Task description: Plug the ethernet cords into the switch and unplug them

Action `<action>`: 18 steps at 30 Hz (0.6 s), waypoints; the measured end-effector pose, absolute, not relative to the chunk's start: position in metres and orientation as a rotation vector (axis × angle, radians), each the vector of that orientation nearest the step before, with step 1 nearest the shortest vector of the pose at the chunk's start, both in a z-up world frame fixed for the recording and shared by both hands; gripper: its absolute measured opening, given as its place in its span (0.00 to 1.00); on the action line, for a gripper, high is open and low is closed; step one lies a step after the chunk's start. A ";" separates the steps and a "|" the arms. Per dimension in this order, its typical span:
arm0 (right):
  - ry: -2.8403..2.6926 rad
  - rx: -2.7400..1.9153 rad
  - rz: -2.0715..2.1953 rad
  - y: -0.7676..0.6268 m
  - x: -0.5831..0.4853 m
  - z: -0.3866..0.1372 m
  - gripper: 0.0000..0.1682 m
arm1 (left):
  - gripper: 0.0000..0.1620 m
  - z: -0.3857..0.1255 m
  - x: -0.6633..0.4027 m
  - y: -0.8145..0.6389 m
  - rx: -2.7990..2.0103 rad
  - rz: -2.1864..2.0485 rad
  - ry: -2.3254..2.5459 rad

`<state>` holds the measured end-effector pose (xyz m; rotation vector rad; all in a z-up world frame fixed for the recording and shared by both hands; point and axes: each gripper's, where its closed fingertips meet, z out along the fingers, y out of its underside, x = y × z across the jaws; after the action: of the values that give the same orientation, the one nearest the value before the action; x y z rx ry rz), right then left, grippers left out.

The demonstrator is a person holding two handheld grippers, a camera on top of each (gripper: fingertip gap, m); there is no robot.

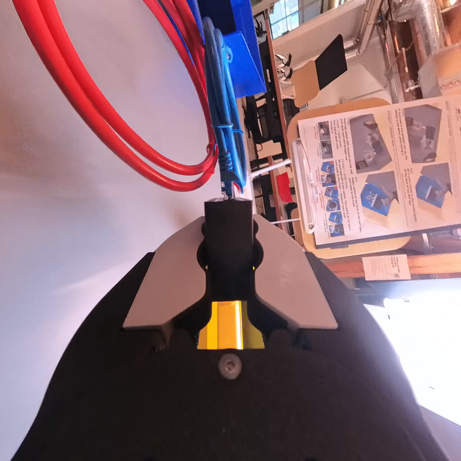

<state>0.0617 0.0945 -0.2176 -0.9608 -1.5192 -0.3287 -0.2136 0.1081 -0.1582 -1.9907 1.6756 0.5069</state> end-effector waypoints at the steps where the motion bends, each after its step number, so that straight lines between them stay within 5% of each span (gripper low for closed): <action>1: -1.510 -0.961 -0.349 0.096 0.066 -0.215 0.18 | 0.04 -0.176 -0.194 0.089 -1.954 0.428 1.772; 6: -1.501 -0.938 -0.432 0.100 0.078 -0.212 0.18 | 0.07 -0.269 -0.129 0.008 -1.979 -0.045 2.047; 12: -1.502 -0.928 -0.423 0.098 0.075 -0.210 0.18 | 0.22 -0.236 -0.124 0.019 -2.207 -0.574 1.477; 18: -1.484 -0.934 -0.423 0.099 0.079 -0.206 0.18 | 0.27 -0.292 -0.149 0.019 -2.579 -0.809 0.957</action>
<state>0.0789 0.0988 -0.2058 -0.9337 -1.4836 -0.4230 -0.1485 0.0188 -0.2920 -2.5789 0.9567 -0.8085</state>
